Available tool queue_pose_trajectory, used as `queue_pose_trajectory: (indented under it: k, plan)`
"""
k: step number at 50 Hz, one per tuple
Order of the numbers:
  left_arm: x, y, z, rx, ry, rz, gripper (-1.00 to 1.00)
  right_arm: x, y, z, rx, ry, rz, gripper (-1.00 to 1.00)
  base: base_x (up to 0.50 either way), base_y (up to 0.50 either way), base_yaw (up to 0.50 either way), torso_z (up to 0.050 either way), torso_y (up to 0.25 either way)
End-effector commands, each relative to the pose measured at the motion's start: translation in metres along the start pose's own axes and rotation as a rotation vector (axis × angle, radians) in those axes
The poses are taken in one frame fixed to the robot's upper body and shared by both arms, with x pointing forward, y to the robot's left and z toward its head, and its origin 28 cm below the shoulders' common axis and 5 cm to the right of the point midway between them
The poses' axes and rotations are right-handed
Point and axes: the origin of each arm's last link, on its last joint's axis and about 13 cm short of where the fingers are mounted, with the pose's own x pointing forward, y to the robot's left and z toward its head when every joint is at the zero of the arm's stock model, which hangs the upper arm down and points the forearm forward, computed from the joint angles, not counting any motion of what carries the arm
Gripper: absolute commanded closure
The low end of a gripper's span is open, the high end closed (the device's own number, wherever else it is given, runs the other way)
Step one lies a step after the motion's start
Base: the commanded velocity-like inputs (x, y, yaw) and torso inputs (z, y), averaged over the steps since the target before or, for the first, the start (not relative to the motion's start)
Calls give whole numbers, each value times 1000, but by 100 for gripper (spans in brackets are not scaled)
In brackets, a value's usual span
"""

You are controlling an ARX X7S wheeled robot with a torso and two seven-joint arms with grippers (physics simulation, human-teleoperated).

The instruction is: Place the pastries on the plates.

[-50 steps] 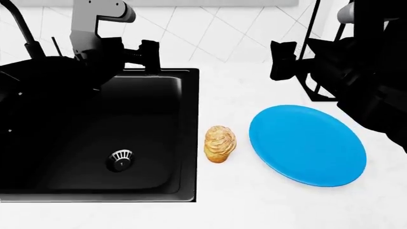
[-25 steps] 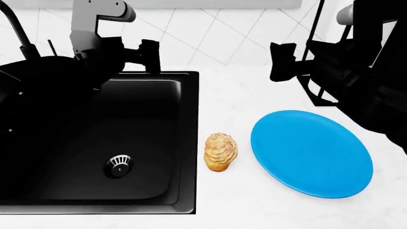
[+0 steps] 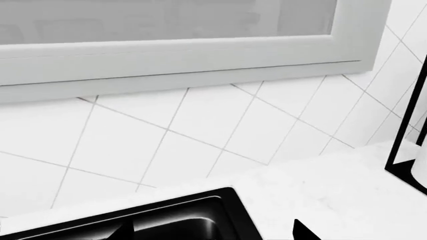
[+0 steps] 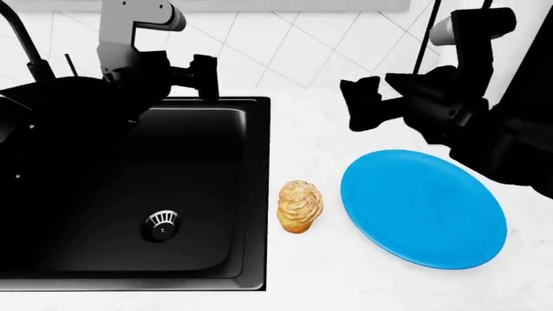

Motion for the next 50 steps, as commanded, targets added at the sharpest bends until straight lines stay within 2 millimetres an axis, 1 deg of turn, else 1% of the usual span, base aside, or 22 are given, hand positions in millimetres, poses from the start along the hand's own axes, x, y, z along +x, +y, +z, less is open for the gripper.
queue_pose_trajectory:
  k: [1, 4, 13, 23, 25, 33, 42, 50]
  plan:
    - [0, 2, -2, -3, 2, 4, -100, -7, 14, 4, 9, 103, 115, -100, 0, 0, 0, 0, 0]
    - [1, 1, -1, -1, 2, -1, -100, -7, 17, -1, 14, 133, 147, -100, 0, 0, 0, 0, 0]
    - [0, 2, -1, -1, 1, 1, -100, -12, 19, -1, -6, 174, 175, -100, 0, 0, 0, 0, 0]
    - [0, 0, -2, -1, -1, -7, -100, -14, 23, 2, -50, 264, 206, -100, 0, 0, 0, 0, 0]
    - [0, 2, -2, -2, 0, -6, -100, -14, 23, 1, -69, 299, 185, -100, 0, 0, 0, 0, 0]
    - [2, -1, -3, -3, 2, -8, -100, -17, 28, -7, -67, 363, 243, -100, 0, 0, 0, 0, 0]
    - [2, -1, -3, 2, 2, -11, -100, -21, 36, 2, -105, 380, 282, -100, 0, 0, 0, 0, 0]
    - [1, 1, -4, 3, 3, -9, -100, -22, 39, -1, -117, 458, 317, -100, 0, 0, 0, 0, 0]
